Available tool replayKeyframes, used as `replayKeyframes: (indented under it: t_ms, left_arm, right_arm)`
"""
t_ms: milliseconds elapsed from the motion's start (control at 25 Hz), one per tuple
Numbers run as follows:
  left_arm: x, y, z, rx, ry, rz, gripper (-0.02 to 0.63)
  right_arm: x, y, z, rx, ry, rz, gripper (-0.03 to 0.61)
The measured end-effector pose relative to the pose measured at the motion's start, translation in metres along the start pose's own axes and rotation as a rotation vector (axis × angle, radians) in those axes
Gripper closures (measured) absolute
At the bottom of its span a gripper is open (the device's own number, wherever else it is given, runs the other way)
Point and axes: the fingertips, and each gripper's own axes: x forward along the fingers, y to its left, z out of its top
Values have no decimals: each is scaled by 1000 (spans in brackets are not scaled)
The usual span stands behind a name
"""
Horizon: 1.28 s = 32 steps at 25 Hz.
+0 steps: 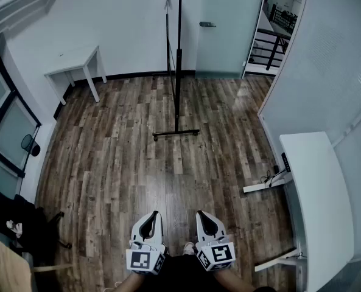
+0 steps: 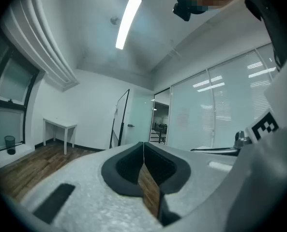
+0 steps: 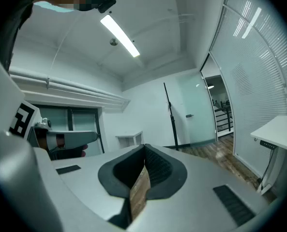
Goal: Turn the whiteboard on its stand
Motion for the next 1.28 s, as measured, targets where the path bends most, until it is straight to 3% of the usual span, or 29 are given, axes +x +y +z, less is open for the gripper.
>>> replayKeyframes:
  t_ms: [720, 1280]
  left_arm:
    - [-5, -16, -10, -6, 10, 14, 595]
    - [-1, -55, -20, 8, -6, 59, 595]
  right_arm:
    - [-16, -7, -7, 33, 2, 5, 566]
    - [-36, -37, -13, 0, -5, 73, 565]
